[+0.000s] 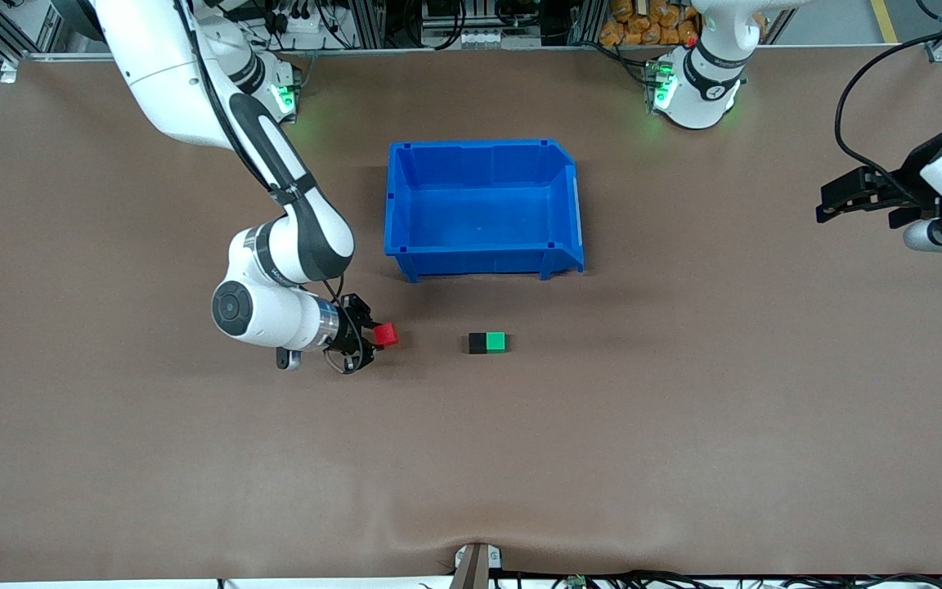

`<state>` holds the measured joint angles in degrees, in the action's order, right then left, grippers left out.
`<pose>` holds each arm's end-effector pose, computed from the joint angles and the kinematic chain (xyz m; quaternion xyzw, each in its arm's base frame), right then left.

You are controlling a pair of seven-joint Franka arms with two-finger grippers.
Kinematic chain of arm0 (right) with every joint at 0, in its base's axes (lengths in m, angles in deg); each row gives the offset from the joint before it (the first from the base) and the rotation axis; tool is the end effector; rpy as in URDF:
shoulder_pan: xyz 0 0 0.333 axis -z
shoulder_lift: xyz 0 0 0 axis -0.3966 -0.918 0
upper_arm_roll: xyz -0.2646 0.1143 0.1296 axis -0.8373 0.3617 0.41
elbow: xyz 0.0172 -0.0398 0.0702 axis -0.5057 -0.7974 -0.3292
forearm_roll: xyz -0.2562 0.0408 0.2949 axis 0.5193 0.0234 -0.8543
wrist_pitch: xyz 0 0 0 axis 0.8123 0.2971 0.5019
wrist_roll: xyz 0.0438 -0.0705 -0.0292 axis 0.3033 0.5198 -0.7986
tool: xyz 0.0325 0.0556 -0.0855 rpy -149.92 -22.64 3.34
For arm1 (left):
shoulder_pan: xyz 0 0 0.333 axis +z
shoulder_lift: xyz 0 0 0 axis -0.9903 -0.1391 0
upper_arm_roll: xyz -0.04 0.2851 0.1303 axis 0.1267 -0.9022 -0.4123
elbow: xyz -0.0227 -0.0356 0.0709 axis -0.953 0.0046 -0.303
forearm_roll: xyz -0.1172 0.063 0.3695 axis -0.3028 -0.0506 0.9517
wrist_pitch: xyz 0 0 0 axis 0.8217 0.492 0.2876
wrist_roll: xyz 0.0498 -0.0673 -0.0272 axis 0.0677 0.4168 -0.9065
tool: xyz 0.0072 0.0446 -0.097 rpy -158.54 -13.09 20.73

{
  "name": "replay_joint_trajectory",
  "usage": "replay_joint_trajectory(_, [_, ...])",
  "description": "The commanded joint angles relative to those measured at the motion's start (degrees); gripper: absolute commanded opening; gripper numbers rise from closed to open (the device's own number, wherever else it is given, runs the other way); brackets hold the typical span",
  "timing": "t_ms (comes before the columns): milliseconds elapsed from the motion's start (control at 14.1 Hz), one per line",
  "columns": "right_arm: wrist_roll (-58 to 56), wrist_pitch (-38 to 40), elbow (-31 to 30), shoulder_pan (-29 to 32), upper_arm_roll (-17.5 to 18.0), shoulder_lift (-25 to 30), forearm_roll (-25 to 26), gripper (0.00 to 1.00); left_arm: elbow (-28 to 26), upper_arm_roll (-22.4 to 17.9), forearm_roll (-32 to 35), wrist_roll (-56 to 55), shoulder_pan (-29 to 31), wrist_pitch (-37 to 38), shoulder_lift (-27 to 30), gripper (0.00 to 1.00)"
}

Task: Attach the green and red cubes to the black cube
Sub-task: 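Carry the red cube with the right gripper toward the black cube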

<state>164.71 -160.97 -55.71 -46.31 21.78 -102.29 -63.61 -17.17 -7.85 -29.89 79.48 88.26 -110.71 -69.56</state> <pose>0.6221 0.2843 0.2394 -0.7163 0.6719 0.1668 0.0871 0.5652 -0.0485 0.6250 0.9986 -0.0460 -0.0258 0.0066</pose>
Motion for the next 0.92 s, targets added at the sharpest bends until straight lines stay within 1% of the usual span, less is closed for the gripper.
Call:
replay_joint_trajectory(0, [3.81, -1.12, 2.12, -1.22, -0.36, -1.73, -1.02, 0.0, -3.02, 0.38, -0.24, -0.67, 0.52, -0.53, 2.76, 1.0])
replay_joint_trajectory(142, [4.53, -2.0, 2.21, -1.92, -0.36, -2.26, -1.02, 0.0, -5.04, 0.38, -0.24, -0.67, 0.61, -1.22, 4.08, 1.0])
replay_joint_trajectory(355, [4.88, -3.76, 2.3, -2.54, -0.36, -2.7, -1.37, 0.0, -9.52, 0.47, -0.24, -0.76, 0.6, -4.12, 7.16, 1.0])
replay_joint_trajectory(852, [8.74, -4.29, 3.88, -3.51, -0.36, -4.2, -1.63, 0.0, -9.35, 0.47, -0.24, -0.76, 0.43, -4.13, 7.16, 1.0])
